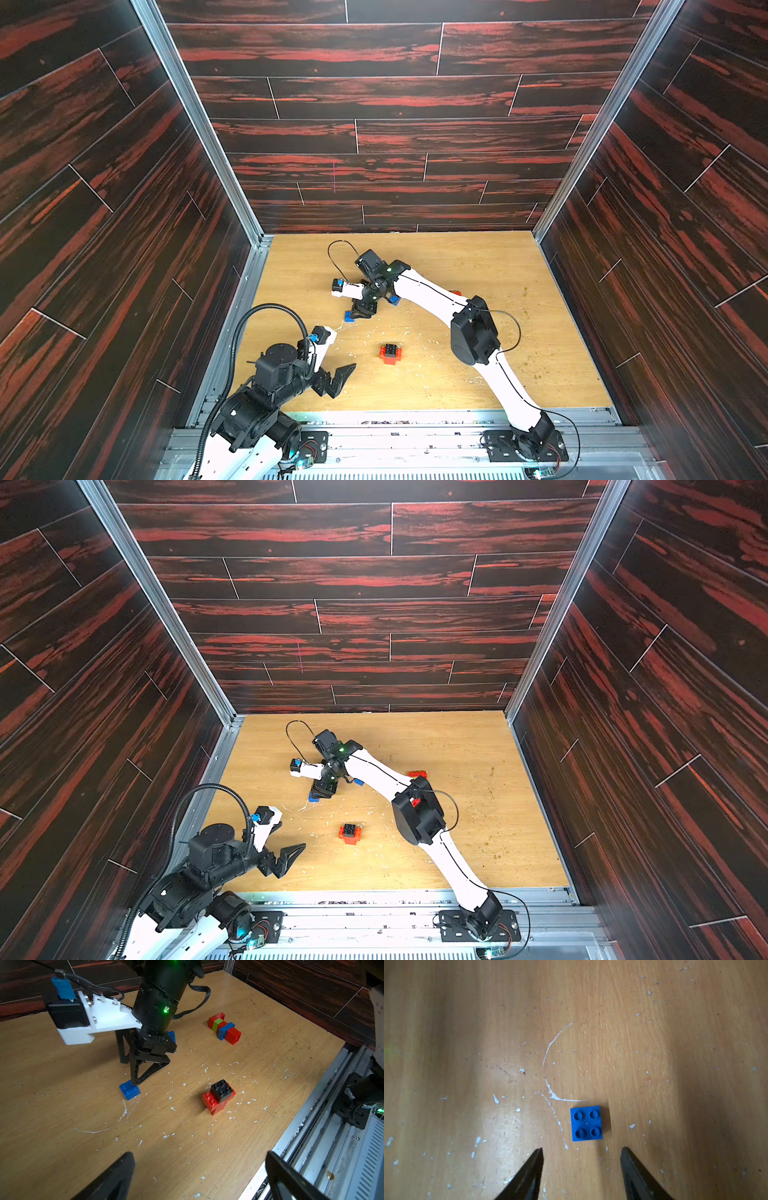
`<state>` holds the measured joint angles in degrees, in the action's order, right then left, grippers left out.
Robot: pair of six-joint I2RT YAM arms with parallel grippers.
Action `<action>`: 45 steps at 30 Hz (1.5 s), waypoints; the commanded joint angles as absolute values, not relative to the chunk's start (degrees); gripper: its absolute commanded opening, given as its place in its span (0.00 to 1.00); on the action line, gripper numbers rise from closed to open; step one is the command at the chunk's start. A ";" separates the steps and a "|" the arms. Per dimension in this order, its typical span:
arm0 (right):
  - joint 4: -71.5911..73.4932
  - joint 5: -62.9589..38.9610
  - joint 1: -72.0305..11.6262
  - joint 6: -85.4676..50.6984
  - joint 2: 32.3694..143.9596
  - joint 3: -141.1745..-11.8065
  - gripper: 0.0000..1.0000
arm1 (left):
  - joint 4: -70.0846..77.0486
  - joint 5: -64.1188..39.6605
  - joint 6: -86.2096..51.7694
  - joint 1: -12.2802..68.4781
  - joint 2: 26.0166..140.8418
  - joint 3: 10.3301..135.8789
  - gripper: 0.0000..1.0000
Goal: Assemble the letter f with lego
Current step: Pick up the lego brick from the center of the board.
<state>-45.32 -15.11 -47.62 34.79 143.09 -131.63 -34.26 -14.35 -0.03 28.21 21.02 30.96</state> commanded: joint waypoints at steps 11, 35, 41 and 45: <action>-45.70 -18.50 -48.25 32.61 148.63 -135.53 0.63 | -33.91 -13.90 -0.09 28.39 21.24 30.59 1.00; -44.82 -16.66 -48.61 30.94 151.85 -136.45 0.64 | -33.85 -13.88 -0.12 28.42 21.27 30.50 1.00; -44.65 -16.35 -48.62 30.66 152.23 -136.78 0.60 | -33.88 -13.97 -0.09 28.39 21.29 30.56 1.00; -44.55 -16.41 -48.63 30.34 152.49 -137.16 0.55 | -33.88 -13.98 -0.09 28.41 21.22 30.50 1.00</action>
<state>-44.38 -15.88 -48.25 30.83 150.50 -135.46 -34.26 -14.06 -0.03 28.21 21.02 30.96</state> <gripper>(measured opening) 0.557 0.999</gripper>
